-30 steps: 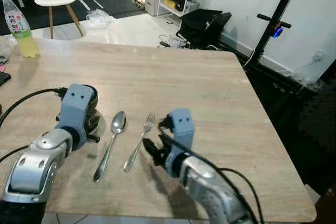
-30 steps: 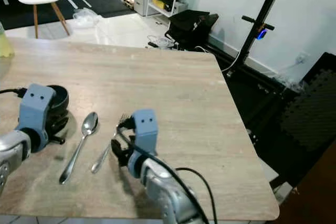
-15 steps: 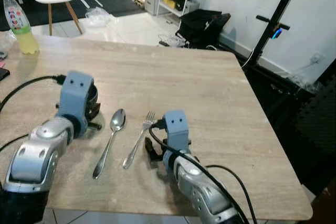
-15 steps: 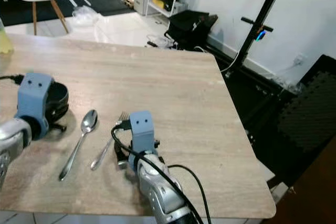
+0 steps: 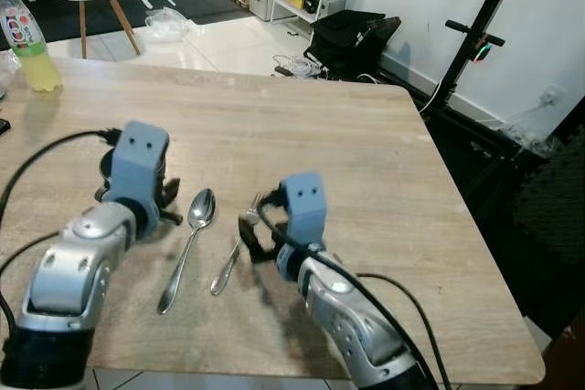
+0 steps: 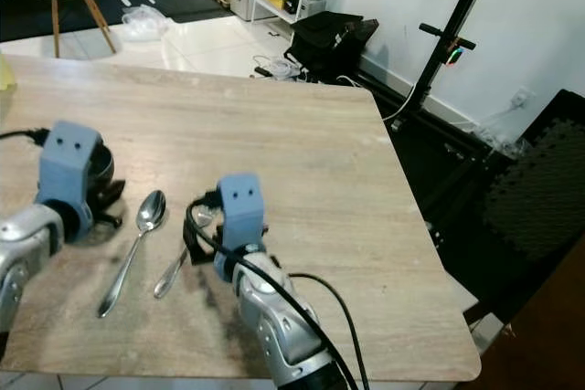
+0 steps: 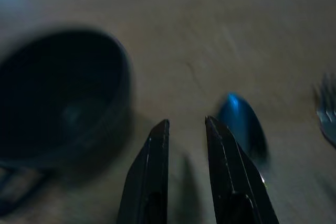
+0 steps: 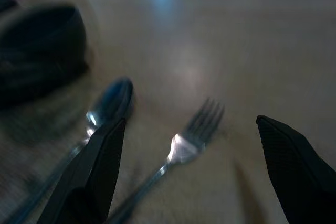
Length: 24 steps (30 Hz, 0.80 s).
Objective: Setting the table
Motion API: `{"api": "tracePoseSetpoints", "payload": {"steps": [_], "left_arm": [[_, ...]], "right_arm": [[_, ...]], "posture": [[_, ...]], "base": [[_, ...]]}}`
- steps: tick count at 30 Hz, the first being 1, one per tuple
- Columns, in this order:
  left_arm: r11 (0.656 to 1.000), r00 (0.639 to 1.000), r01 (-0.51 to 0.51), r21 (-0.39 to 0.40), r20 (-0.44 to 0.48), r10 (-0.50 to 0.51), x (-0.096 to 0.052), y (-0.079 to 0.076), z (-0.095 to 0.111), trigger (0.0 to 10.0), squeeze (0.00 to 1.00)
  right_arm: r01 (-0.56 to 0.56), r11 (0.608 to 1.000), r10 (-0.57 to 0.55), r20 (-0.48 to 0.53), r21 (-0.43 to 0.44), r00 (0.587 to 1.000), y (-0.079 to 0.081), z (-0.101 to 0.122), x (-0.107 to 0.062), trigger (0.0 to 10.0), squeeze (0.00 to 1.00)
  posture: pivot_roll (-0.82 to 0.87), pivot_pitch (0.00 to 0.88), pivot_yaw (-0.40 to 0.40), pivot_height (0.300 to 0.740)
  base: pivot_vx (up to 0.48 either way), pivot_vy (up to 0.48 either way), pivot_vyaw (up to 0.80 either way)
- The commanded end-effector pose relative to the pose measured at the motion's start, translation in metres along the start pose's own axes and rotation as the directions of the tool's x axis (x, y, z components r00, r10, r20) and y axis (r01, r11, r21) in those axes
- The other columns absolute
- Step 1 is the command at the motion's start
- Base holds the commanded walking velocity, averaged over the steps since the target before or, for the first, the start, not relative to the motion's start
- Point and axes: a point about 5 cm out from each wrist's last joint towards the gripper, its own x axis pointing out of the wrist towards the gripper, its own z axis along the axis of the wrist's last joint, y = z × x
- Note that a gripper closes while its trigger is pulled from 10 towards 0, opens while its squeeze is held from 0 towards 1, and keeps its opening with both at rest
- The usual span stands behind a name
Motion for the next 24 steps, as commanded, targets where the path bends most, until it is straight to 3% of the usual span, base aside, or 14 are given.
{"api": "tracePoseSetpoints", "payload": {"steps": [1,3,4,7,9,10,11,13,17,22,23,24], "left_arm": [[0.998,0.998,0.062,-0.004,0.017,-0.062,-0.001,-0.011,-0.004,10.0,0.0],[0.993,0.992,0.118,0.014,0.044,-0.118,0.003,-0.021,-0.001,10.0,0.0],[0.993,0.992,0.118,0.014,0.044,-0.118,0.003,-0.021,-0.001,10.0,0.0],[0.979,0.978,0.195,0.056,0.063,-0.198,0.009,-0.037,0.01,10.0,0.0],[0.979,0.978,0.195,0.056,0.063,-0.198,0.009,-0.037,0.01,10.0,0.0],[0.975,0.974,0.216,0.049,0.057,-0.219,0.01,-0.041,0.012,10.0,0.0],[0.974,0.973,0.225,0.033,0.049,-0.227,0.012,-0.047,0.012,10.0,1.0],[0.969,0.969,0.248,-0.009,0.016,-0.248,0.019,-0.066,0.006,10.0,1.0],[0.964,0.965,0.256,-0.072,-0.033,-0.259,0.027,-0.089,-0.004,10.0,1.0],[0.959,0.957,0.283,-0.022,-0.064,-0.284,0.026,-0.104,-0.009,10.0,1.0],[0.96,0.958,0.278,-0.011,-0.068,-0.279,0.026,-0.104,-0.009,10.0,0.9],[0.961,0.958,0.277,-0.004,-0.072,-0.277,0.025,-0.104,-0.01,10.0,0.27]], "right_arm": [[0.041,0.998,-0.045,0.092,0.039,0.995,-0.011,0.017,-0.005,10.0,0.0],[0.092,0.995,-0.095,0.134,0.027,0.986,-0.029,0.025,-0.01,10.0,0.0],[0.092,0.995,-0.095,0.134,0.027,0.986,-0.029,0.025,-0.01,10.0,0.0],[0.196,0.981,-0.19,0.182,-0.013,0.965,-0.061,0.039,-0.02,10.0,0.0],[0.196,0.981,-0.19,0.182,-0.013,0.965,-0.061,0.039,-0.02,10.0,0.0],[0.226,0.974,-0.219,0.192,-0.014,0.957,-0.071,0.043,-0.024,10.0,0.0],[0.266,0.964,-0.257,0.199,-0.021,0.946,-0.082,0.046,-0.029,10.0,0.0],[0.326,0.945,-0.316,0.203,-0.017,0.927,-0.098,0.048,-0.036,10.0,0.0],[0.353,0.935,-0.343,0.21,-0.014,0.916,-0.102,0.048,-0.039,10.0,0.0],[0.356,0.934,-0.346,0.211,-0.011,0.914,-0.102,0.049,-0.039,10.0,0.0],[0.357,0.934,-0.347,0.21,-0.01,0.914,-0.102,0.048,-0.039,10.0,0.0],[0.356,0.934,-0.347,0.208,-0.008,0.915,-0.102,0.048,-0.04,10.0,0.0]], "posture": [[0.13,0.2,-0.022,0.74],[0.13,0.2,-0.034,0.74],[0.13,0.2,-0.034,0.74],[0.12,0.198,-0.022,0.74],[0.12,0.198,-0.022,0.74],[0.11,0.198,-0.011,0.74],[0.1,0.199,-0.004,0.74],[0.1,0.198,0.004,0.74],[0.08,0.199,0.022,0.74],[0.08,0.202,0.027,0.74],[0.08,0.203,0.027,0.74],[0.08,0.203,0.027,0.74]], "base": [[0.0,0.0,0.0],[0.0,0.0,0.0],[0.0,0.0,0.0],[0.0,0.0,0.0],[0.0,0.0,0.0],[0.0,0.0,0.0],[0.0,0.0,0.0],[0.0,0.0,0.0],[0.0,0.0,0.0],[0.0,0.0,0.0],[0.0,0.0,0.0],[0.0,0.0,0.0]]}}
